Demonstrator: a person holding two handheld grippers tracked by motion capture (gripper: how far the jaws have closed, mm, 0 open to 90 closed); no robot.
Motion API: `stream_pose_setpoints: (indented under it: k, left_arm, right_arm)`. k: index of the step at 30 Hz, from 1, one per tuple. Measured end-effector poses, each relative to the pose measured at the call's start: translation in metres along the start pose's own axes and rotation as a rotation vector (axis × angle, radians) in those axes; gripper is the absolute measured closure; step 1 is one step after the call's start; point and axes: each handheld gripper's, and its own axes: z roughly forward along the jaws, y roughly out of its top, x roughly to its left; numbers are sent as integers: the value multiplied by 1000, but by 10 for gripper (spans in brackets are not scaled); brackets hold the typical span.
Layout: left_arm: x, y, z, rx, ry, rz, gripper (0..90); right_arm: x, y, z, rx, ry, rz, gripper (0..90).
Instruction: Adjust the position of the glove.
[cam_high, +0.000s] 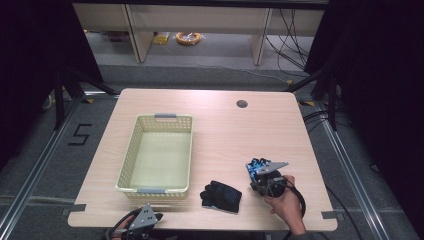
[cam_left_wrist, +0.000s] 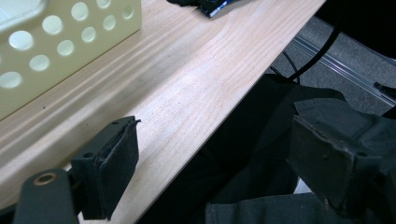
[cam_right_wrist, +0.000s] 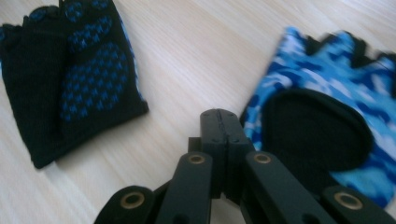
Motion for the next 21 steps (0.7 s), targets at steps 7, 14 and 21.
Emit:
stream_pose_setpoints:
  k: [7,14,21]
  left_arm:
    - [0,0,1,0,8,1,161]
    - [-1,0,0,4,1,2,161]
    - [0,0,1,1,8,0,161]
  right_arm:
    - [-15,-23,-19,-4,-32,67,900]
    - [-29,-37,-31,-13,-84,108,900]
    - [-37,-42,-36,-2,-100,115,900]
